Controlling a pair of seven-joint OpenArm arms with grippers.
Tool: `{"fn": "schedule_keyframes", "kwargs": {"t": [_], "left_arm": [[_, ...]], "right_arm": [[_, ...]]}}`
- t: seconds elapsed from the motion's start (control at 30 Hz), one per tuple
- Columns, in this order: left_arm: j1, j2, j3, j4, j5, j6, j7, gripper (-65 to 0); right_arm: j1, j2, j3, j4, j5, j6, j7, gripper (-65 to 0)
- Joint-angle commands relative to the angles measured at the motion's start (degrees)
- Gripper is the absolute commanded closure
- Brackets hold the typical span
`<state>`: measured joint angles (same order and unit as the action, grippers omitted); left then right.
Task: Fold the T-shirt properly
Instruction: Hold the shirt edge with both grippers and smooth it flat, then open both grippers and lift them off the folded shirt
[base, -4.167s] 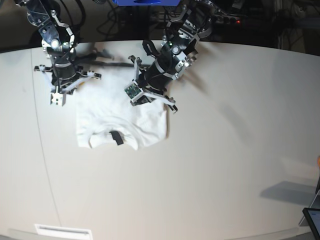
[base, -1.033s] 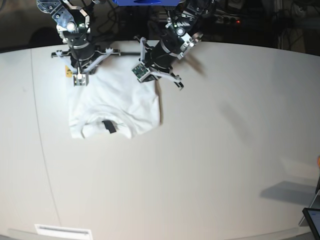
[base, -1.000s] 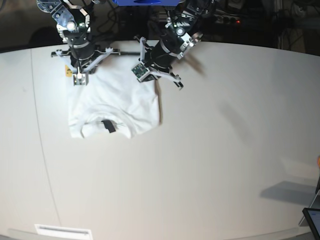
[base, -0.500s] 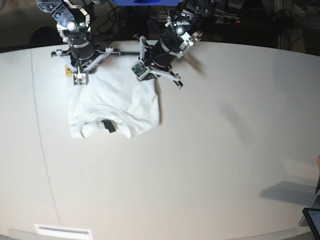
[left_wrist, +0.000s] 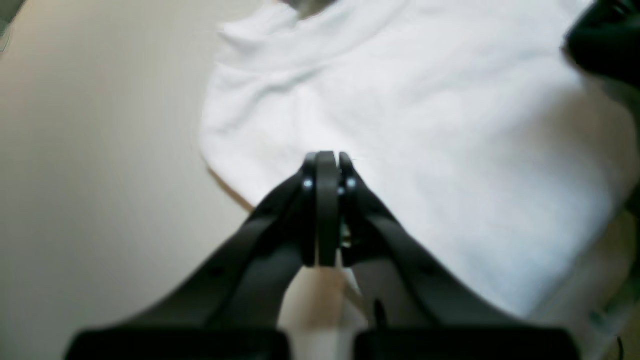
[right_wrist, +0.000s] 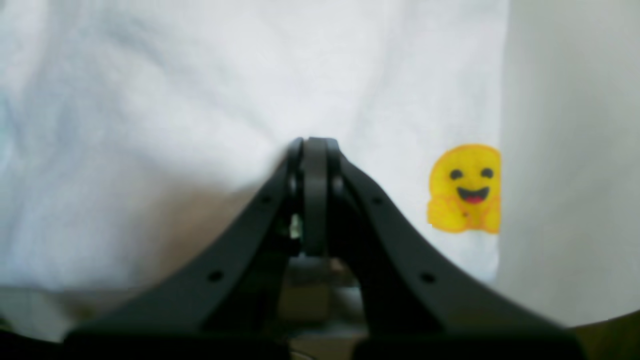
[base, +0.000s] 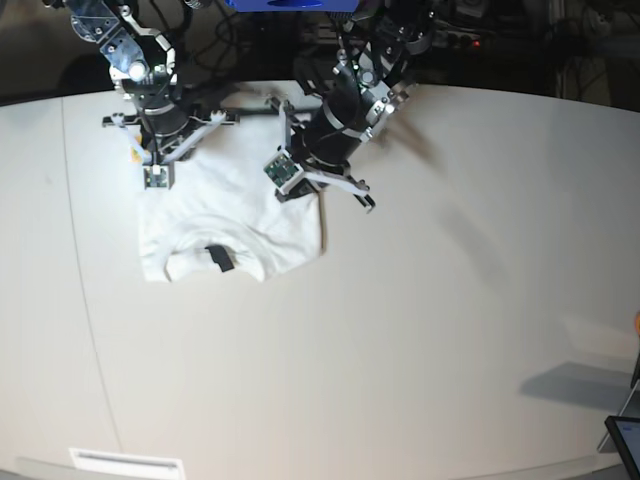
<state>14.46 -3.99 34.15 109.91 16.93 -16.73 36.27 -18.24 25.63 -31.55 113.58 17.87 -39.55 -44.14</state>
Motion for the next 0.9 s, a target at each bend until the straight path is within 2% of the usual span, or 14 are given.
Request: {"fn": "schedule_keyframes", "kwargs": {"t": [0.0,0.23,0.33,0.4,0.53,0.6,0.73,0.87], "left_arm": [[-0.70,0.52,-0.09,1.52,0.08,0.34,-1.15,0.0],[-3.69,2.19,-0.17,1.78,0.35,0.42,-1.33,0.0],[-3.78,3.24,-0.17,3.10,0.43,0.60,-2.29,0.0],[-3.78,3.59,-0.70,3.10,0.43,1.74,-5.90,0.0],[-2.99,3.33,-2.46,1.70,0.08,7.98,-16.71,0.0],[-2.37,3.24,-2.46,0.03,0.08,8.42,-19.08,0.0],[-0.70,3.42,-1.84,-2.61,0.08,8.42,-19.79,0.0],[2.29,3.51,-1.93,-3.93,0.08,8.60,-27.61,0.0]], "right_arm": [[0.61,0.61,1.62,1.19,-1.12,-0.45,1.28,-0.4],[2.28,1.23,9.88,1.28,-1.21,-0.45,1.72,-0.9],[3.60,3.16,11.37,1.19,-1.21,-0.45,3.74,-0.4],[4.04,4.83,11.37,1.19,-1.21,-0.45,9.02,-0.4],[3.78,6.07,11.20,1.01,-1.21,-0.45,16.58,-0.3],[2.99,5.80,10.94,0.93,-1.21,-0.45,17.46,-0.3],[2.55,3.69,10.76,0.84,-1.21,-0.45,17.46,-0.1],[2.28,3.25,6.98,0.84,-1.30,-0.45,17.46,-0.1]]}}
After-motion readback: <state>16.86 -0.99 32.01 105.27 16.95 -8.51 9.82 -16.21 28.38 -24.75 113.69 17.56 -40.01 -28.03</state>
